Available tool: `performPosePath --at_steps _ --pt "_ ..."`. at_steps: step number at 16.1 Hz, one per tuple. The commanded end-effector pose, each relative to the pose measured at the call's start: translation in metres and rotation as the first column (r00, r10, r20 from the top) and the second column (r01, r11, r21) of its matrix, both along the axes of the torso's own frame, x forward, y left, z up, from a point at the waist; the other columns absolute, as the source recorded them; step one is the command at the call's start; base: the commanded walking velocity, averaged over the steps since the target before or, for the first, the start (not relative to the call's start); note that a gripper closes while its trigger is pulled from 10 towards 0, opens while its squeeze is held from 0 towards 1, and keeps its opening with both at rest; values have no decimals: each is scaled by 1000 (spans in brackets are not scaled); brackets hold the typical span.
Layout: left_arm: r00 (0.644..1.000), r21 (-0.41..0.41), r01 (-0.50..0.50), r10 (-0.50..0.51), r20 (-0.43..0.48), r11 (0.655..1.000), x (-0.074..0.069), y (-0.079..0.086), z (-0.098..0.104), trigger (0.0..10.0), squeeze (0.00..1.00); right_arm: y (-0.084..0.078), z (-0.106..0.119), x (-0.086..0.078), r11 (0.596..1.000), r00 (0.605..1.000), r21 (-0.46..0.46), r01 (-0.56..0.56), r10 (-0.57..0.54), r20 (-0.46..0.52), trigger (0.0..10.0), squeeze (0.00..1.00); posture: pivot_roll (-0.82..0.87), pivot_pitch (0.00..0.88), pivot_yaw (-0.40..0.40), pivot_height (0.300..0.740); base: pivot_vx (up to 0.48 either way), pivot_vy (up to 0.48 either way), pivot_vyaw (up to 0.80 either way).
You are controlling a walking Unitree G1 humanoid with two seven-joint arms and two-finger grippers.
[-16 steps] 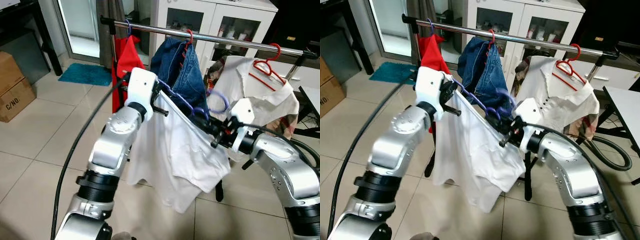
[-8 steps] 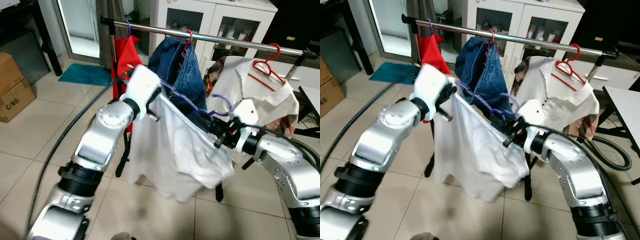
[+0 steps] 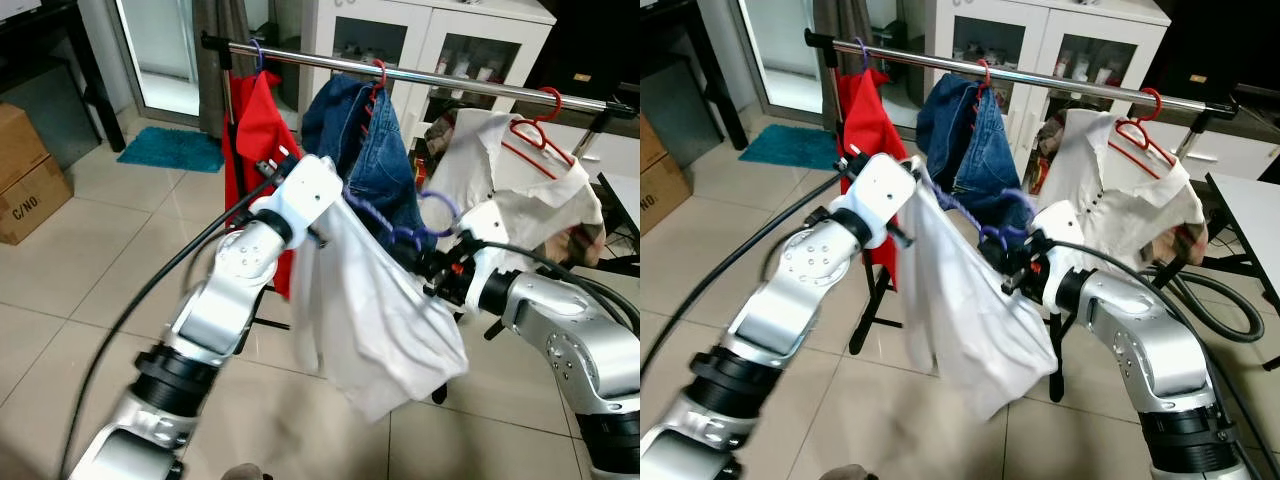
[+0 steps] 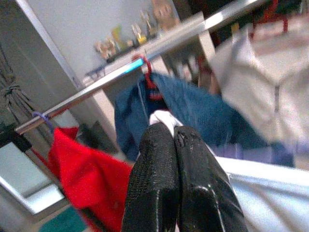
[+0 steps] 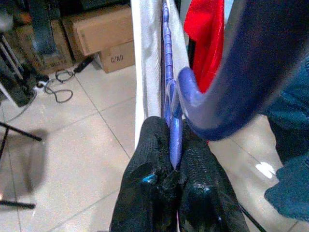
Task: Hang hanger
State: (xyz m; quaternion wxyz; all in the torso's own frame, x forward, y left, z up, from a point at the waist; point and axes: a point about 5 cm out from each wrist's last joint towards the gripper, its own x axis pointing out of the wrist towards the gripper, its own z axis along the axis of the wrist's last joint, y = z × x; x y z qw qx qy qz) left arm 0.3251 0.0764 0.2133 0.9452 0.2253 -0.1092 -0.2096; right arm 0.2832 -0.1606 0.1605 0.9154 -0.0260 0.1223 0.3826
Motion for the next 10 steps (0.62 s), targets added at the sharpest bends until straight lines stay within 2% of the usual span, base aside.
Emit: performPosePath --at_steps 1,2,4,5,6,7,8,9,10 --pt "993 -125 -54 66 94 991 1 13 27 0 0 -8 -2 0 999 1000 -50 15 -15 0 10000 0 72 3 -67 740 0 0 0" --pt "986 -196 -111 133 102 974 5 25 37 0 0 -13 -3 0 999 1000 -41 20 -20 1 10000 0 74 4 -67 740 0 0 0" --pt "957 -197 -252 274 91 947 19 56 44 0 0 -19 4 -7 999 999 18 -38 37 32 10000 0 79 2 -64 740 0 0 0" --pt "938 -158 -322 337 81 934 26 73 43 0 0 -22 12 -10 994 996 80 -68 63 62 10000 0 82 0 -61 740 0 0 0" --pt "927 -117 -357 367 75 927 30 83 40 0 0 -23 17 -12 990 995 121 -77 68 78 10000 0 82 0 -59 740 0 0 0" --pt "910 -109 -402 410 64 909 33 94 36 0 0 -26 21 -13 984 993 158 -85 70 93 10000 0 81 0 -53 740 0 0 0" --pt "889 -93 -451 455 37 888 36 106 26 0 0 -28 28 -17 965 990 238 -110 85 113 10000 0 80 0 -49 740 0 0 0" --pt "888 -84 -456 459 18 886 38 110 18 0 0 -28 32 -19 948 989 295 -120 88 120 10000 0 80 0 -49 740 0 0 0" --pt "914 -105 -406 406 -20 908 37 102 12 0 0 -26 33 -17 939 991 332 -94 57 120 10000 0 76 0 -44 740 0 0 0"
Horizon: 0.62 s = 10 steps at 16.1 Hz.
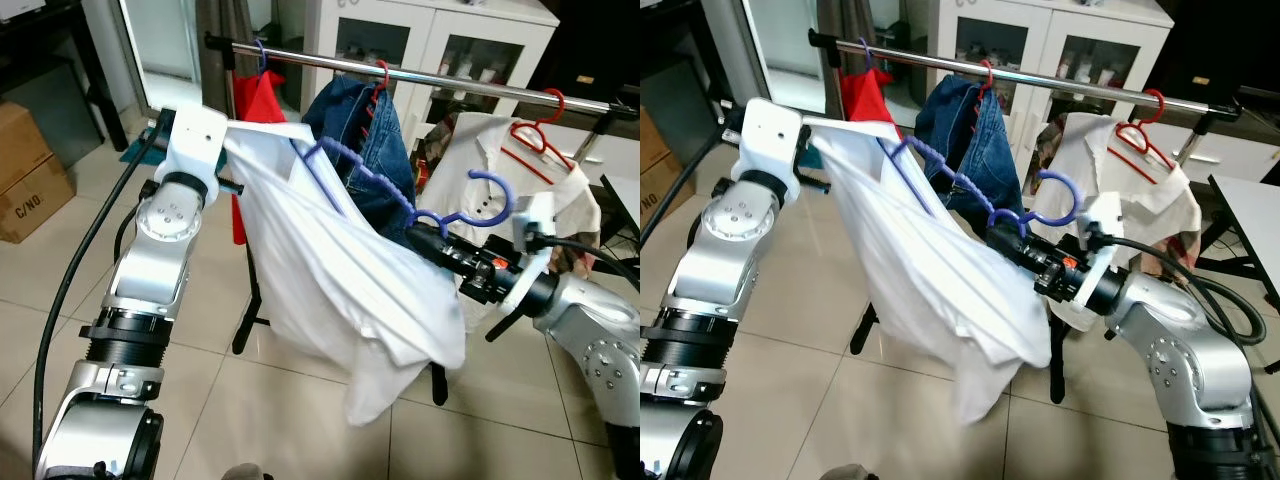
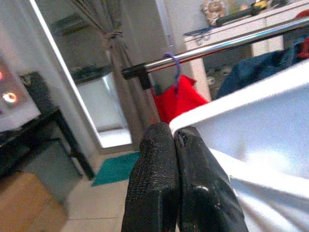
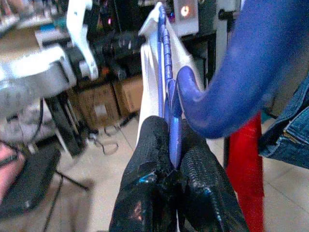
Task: Hang hanger
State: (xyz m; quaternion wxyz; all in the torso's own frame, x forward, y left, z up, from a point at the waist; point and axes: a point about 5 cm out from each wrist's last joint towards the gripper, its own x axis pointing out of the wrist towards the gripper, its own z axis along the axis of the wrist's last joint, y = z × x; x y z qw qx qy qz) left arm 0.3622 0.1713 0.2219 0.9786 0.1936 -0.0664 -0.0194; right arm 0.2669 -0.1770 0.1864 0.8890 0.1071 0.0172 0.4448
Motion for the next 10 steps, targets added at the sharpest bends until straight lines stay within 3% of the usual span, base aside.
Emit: performPosePath --at_steps 1,2,4,5,6,7,8,9,10 --pt "996 -67 91 -92 -12 994 -4 -11 -2 0 0 -6 9 4 993 996 76 86 -87 7 10000 0 75 0 -42 740 0 0 0" --pt "968 -118 245 -250 -28 962 -12 -39 -7 0 0 2 10 12 971 985 165 173 -172 -20 10000 0 74 0 -42 740 0 0 0" --pt "896 -175 430 -442 -35 886 -29 -82 -15 0 0 24 11 19 934 970 261 242 -235 -59 10000 0 76 0 -41 740 0 0 0" --pt "900 -179 424 -435 -27 888 -31 -89 -17 0 0 35 11 14 953 985 246 175 -171 -37 10000 0 76 0 -39 740 0 0 0" --pt "937 -205 344 -348 17 916 -26 -87 -11 0 0 42 5 9 975 992 182 125 -120 -33 10000 0 76 0 -38 740 0 0 0" --pt "957 -208 289 -283 56 935 -22 -79 -2 0 0 40 -5 11 984 988 97 146 -141 -55 10000 0 78 0 -39 740 0 0 0" --pt "960 -175 277 -265 88 945 -19 -70 10 0 0 32 -12 14 981 980 1 193 -192 -54 10000 0 81 0 -39 740 0 0 0" --pt "960 -152 276 -263 101 949 -18 -66 17 0 0 28 -14 16 976 974 -35 217 -218 -54 10000 0 81 0 -39 740 0 0 0" --pt "964 -108 248 -235 122 963 -16 -54 29 0 0 23 -17 16 965 976 -151 215 -218 -6 10000 0 81 0 -37 740 0 0 0"
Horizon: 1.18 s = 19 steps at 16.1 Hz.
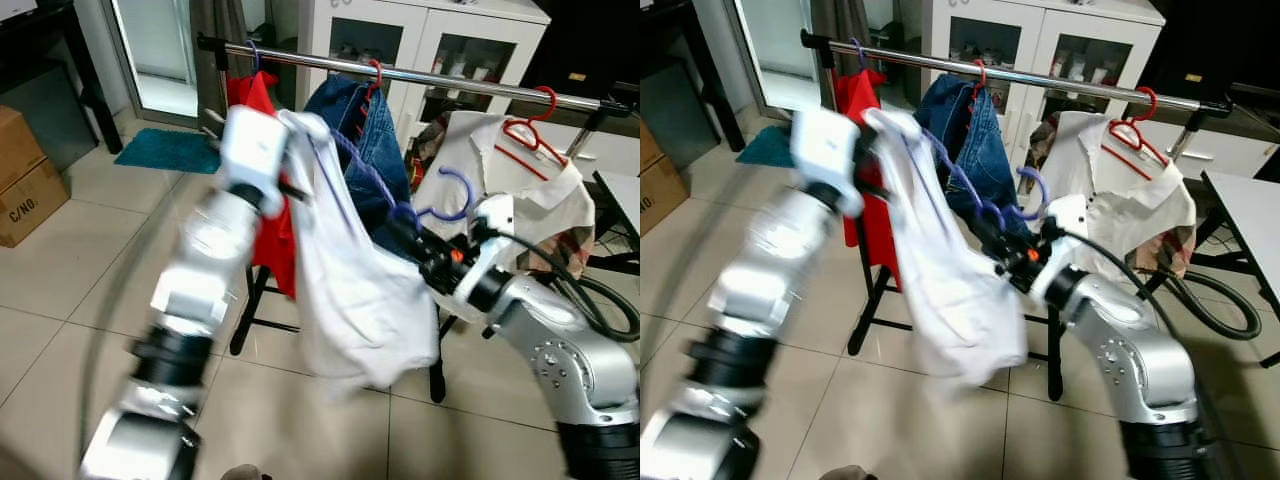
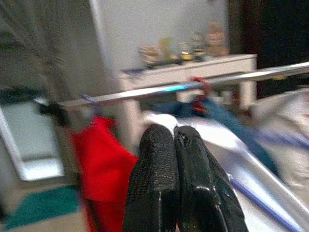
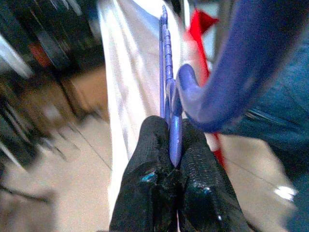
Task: Hang hanger
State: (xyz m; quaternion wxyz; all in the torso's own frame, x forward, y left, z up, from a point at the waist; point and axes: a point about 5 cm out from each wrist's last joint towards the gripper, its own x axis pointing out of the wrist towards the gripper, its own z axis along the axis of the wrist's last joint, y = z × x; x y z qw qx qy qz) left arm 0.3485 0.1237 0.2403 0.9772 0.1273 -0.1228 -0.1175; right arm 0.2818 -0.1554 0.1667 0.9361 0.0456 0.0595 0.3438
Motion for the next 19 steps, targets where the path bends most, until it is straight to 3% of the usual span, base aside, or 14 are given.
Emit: performPosePath --at_steps 1,4,5,6,8,13,15,16,17,19 --pt "998 18 -24 23 57 1000 1 9 21 0 0 -3 1 -3 995 999 -90 -38 41 34 10000 0 82 0 -36 740 0 0 0" --pt "990 27 -123 121 69 992 11 47 37 0 0 -18 -8 -20 942 978 -265 -205 210 -8 10000 0 86 0 -41 740 0 0 0" --pt "989 35 -138 136 64 990 13 51 37 0 0 -17 -8 -25 931 967 -268 -248 253 -15 10000 0 89 0 -43 740 0 0 0" --pt "987 68 -160 159 27 985 19 59 28 0 0 -16 -4 -33 926 947 -209 -315 320 -9 10000 0 91 0 -46 740 0 0 0" --pt "980 110 -185 192 -52 976 28 67 5 0 0 -20 11 -28 964 962 -18 -267 267 62 10000 0 87 0 -42 740 0 0 0" --pt "979 51 -166 171 -107 985 29 61 -17 0 0 -30 21 -21 977 987 167 -135 118 105 10000 0 77 0 -25 740 0 0 0" --pt "988 -2 63 -63 -142 998 19 22 -26 0 0 -24 29 -7 951 994 308 9 -43 104 10000 0 75 0 -22 740 0 0 0" --pt "962 -54 220 -226 -154 974 5 -12 -31 0 0 -15 32 3 913 987 397 92 -135 82 10000 0 76 0 -17 740 0 0 0" --pt "938 -118 300 -315 -145 947 -6 -36 -30 0 0 -6 32 10 885 980 444 138 -187 67 10000 0 76 0 -17 740 0 0 0" --pt "900 -183 391 -416 -129 902 -20 -61 -26 0 0 2 32 17 854 971 489 177 -233 54 10000 0 81 0 -19 740 0 0 0"
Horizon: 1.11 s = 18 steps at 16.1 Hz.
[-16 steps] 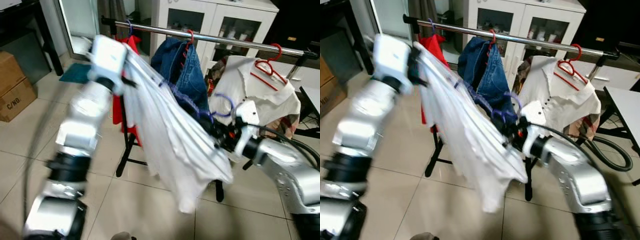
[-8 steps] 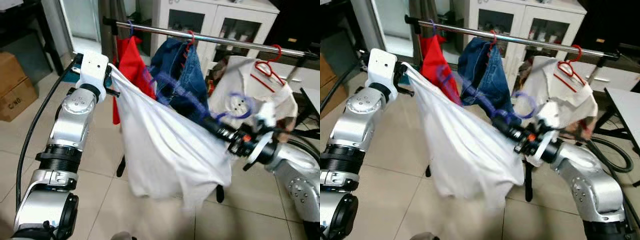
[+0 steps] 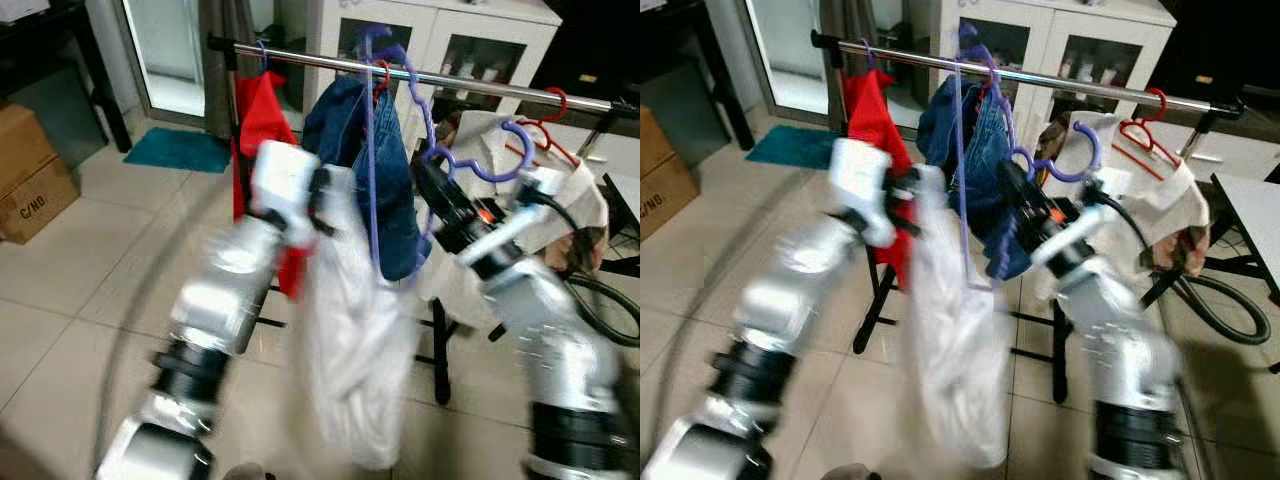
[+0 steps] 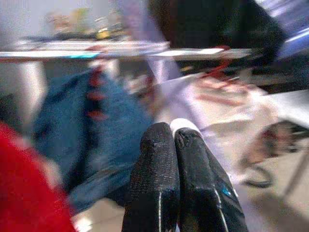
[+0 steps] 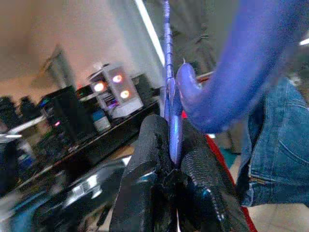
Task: Hang hanger
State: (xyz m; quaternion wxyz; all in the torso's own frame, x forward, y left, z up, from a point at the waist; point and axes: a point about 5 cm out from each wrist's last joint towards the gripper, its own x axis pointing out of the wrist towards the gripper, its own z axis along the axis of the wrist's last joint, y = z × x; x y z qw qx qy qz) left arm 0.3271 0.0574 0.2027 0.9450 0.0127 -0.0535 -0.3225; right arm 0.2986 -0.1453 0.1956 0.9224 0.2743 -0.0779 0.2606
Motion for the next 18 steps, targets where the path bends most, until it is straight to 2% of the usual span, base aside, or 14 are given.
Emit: performPosePath --at_steps 1,3,4,5,6,8,9,10,12,13,14,15,16,18 --pt "998 -22 48 -47 42 999 -7 -5 13 0 0 -7 5 5 998 998 6 66 -67 15 10000 0 84 0 -20 740 0 0 0" --pt "996 -26 78 -77 37 997 -17 -10 12 0 0 -13 9 14 984 985 43 173 -173 -8 10000 0 85 0 -21 740 0 0 0" --pt "999 -28 37 -36 26 999 -19 -5 10 0 0 -24 8 18 961 961 -1 276 -275 -34 10000 0 88 0 -22 740 0 0 0" --pt "998 -33 -55 55 -2 998 -22 11 6 0 0 -40 -2 18 895 917 -236 379 -397 -30 10000 0 89 0 -24 740 0 0 0" --pt "996 -32 -85 85 -12 996 -23 16 4 0 0 -43 -6 15 870 913 -317 377 -406 -29 10000 0 89 0 -24 740 0 0 0" --pt "982 -29 -185 183 -44 982 -26 32 -5 0 0 -51 -19 2 838 897 -406 365 -433 -86 10000 0 88 0 -24 740 0 0 0" --pt "966 -25 -253 252 -54 967 -30 43 -12 6471 0 -55 -28 -10 823 879 -427 373 -462 -122 10000 0 81 0 -23 740 0 0 -619" --pt "951 -33 -299 295 -92 954 -31 49 -19 10000 0 -56 -33 -19 813 866 -436 387 -483 -132 10000 0 77 0 -20 740 0 0 -800" --pt "915 -23 -384 377 -145 923 -31 57 -31 10000 0 -54 -40 -37 807 848 -430 406 -508 -151 10000 0 67 0 -14 740 0 0 -800" --pt "899 -34 -418 408 -157 908 -33 59 -36 10000 0 -51 -42 -42 807 843 -422 413 -514 -157 10000 0 63 0 -11 740 0 0 -800" --pt "866 -44 -489 479 -142 871 -38 60 -43 10000 0 -44 -45 -48 813 834 -400 424 -522 -178 10000 0 62 0 -1 740 0 0 -800" --pt "856 -54 -504 490 -165 862 -39 60 -46 10000 0 -41 -46 -50 814 829 -391 429 -527 -188 10000 0 62 0 0 740 0 0 -800" --pt "849 -53 -513 498 -178 857 -40 61 -48 10000 0 -39 -46 -50 813 828 -388 433 -529 -185 10000 0 64 0 1 740 0 0 -800" --pt "885 -111 -451 428 -183 886 -41 54 -45 10000 0 -27 -40 -49 828 851 -375 417 -500 -160 10000 0 73 0 5 740 0 0 -800"
